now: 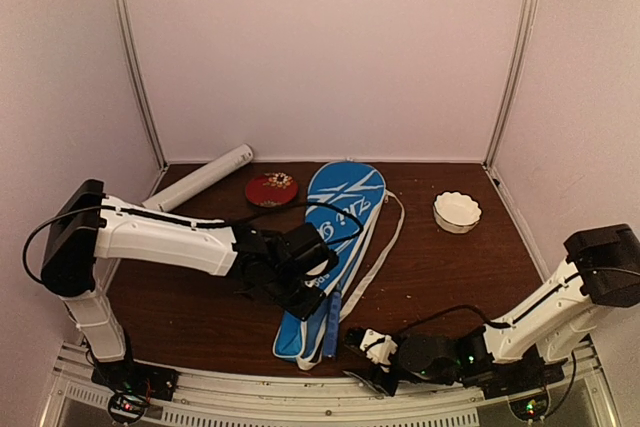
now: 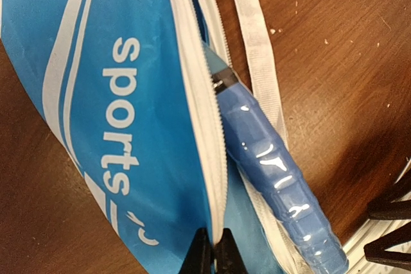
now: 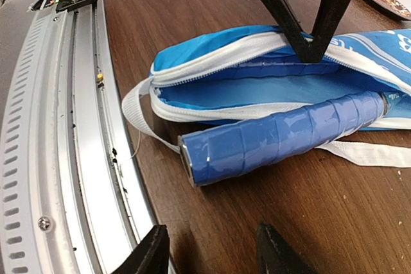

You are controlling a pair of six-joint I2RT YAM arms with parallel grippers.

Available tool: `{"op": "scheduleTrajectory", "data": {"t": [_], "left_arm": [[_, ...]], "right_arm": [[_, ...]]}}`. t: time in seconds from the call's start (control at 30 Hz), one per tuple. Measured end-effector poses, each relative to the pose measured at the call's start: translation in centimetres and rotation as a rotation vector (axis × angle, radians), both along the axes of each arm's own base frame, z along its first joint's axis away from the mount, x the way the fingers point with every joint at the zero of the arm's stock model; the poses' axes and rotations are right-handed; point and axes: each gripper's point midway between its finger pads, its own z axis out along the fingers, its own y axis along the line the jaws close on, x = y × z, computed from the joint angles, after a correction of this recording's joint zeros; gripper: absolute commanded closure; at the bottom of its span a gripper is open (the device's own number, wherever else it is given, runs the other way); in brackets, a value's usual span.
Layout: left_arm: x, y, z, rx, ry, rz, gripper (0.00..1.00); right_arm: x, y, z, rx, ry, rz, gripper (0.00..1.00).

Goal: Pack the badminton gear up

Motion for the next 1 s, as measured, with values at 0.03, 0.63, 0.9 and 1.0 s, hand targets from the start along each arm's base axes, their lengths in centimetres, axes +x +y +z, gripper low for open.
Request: {"op": "scheduleTrajectory", "data": {"t": [0.03, 0.63, 0.9, 1.0], "left_arm": [[0.0, 0.0, 0.0, -0.005, 0.0, -0.001, 1.0], [-0.2, 0.0, 0.3, -0.041, 0.0, -0.004, 1.0], [-0.3, 0.0, 0.4, -0.052, 0.002, -0.006, 1.0], [-0.3, -0.1, 0.4, -0.053, 0.002, -0.006, 1.0]], "right_arm": [[0.1, 0.1, -0.1, -0.004, -0.009, -0.001, 0.52], [1.0, 3.6, 1.1, 0.019, -0.077, -0.004, 0.54], [1.2, 3.2, 0.5, -0.033, -0.086, -0.017, 0.51], [1.4, 3.2, 0.4, -0.05, -0.089, -0.024, 0.53]]}}
